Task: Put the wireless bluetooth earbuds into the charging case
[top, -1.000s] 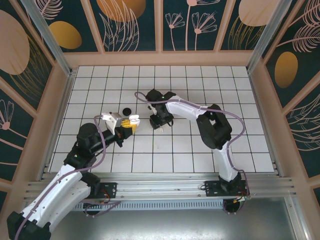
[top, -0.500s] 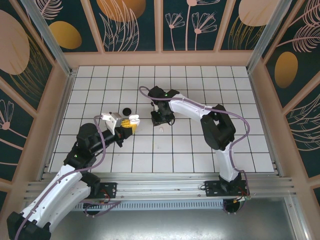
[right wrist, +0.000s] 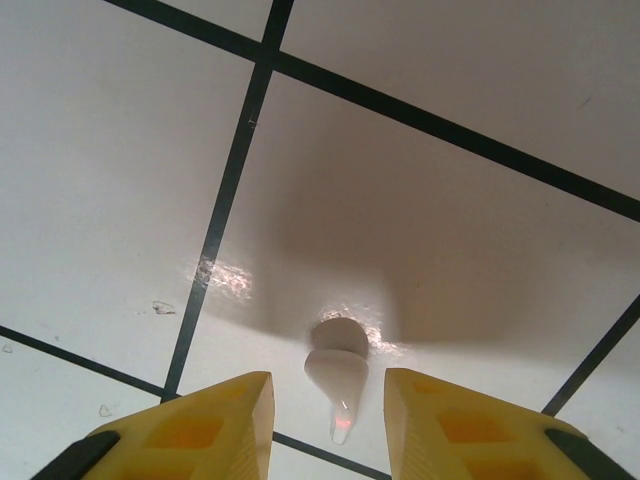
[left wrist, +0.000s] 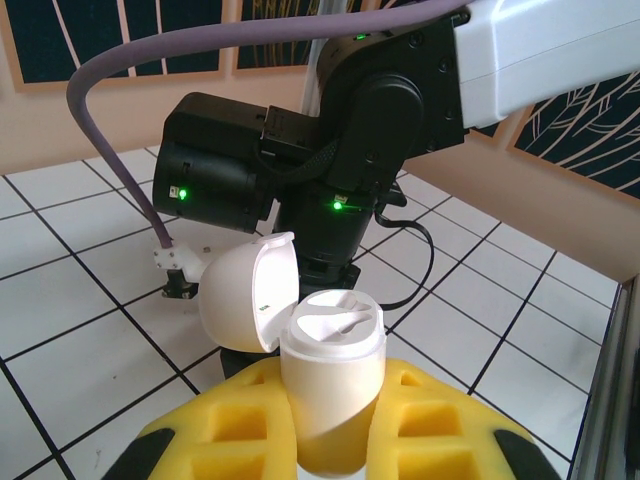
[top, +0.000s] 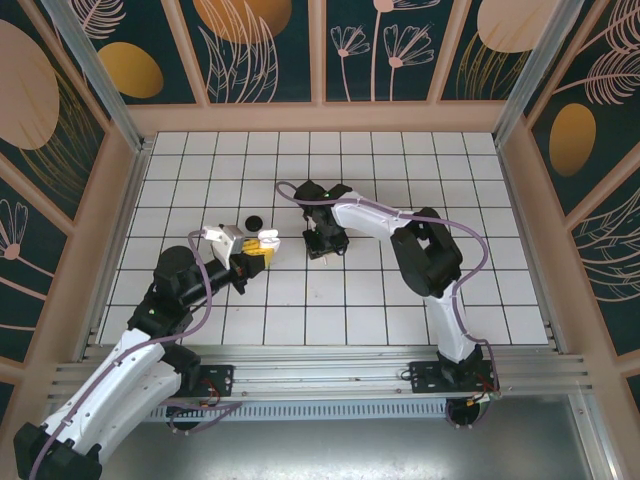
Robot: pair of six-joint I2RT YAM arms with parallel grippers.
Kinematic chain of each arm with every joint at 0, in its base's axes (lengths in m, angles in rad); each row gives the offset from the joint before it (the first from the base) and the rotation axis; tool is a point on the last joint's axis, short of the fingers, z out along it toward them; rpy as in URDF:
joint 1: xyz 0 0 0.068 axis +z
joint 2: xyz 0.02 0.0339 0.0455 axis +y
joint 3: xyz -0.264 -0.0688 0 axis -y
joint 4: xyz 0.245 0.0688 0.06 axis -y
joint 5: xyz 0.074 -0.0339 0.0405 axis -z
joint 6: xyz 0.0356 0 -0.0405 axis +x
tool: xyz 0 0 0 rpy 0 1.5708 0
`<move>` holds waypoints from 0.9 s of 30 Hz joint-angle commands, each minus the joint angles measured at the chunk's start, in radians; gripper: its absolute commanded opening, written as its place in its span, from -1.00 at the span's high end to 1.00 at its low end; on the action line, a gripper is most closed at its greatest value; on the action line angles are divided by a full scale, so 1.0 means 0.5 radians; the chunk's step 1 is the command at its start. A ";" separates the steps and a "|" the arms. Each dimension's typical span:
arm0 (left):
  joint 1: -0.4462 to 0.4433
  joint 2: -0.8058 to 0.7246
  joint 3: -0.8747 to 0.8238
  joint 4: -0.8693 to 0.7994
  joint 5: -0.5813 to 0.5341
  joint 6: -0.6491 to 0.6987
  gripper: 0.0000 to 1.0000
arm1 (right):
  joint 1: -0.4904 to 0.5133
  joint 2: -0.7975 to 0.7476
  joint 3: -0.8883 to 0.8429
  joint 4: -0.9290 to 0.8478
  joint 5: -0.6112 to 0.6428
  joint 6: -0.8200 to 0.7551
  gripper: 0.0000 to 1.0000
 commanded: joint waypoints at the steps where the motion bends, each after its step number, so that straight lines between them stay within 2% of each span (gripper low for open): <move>1: -0.009 0.003 -0.002 0.045 0.002 -0.005 1.00 | 0.018 0.067 0.015 -0.069 0.005 -0.003 0.31; 7: -0.009 0.012 0.002 0.041 0.005 -0.003 1.00 | 0.030 0.114 0.036 -0.107 0.024 -0.014 0.34; 19: -0.009 0.024 0.002 0.043 0.017 -0.008 1.00 | 0.034 0.134 0.053 -0.103 0.057 -0.029 0.55; 27: -0.009 0.032 -0.052 0.196 0.145 -0.032 1.00 | 0.001 -0.153 -0.068 0.157 0.023 -0.005 0.70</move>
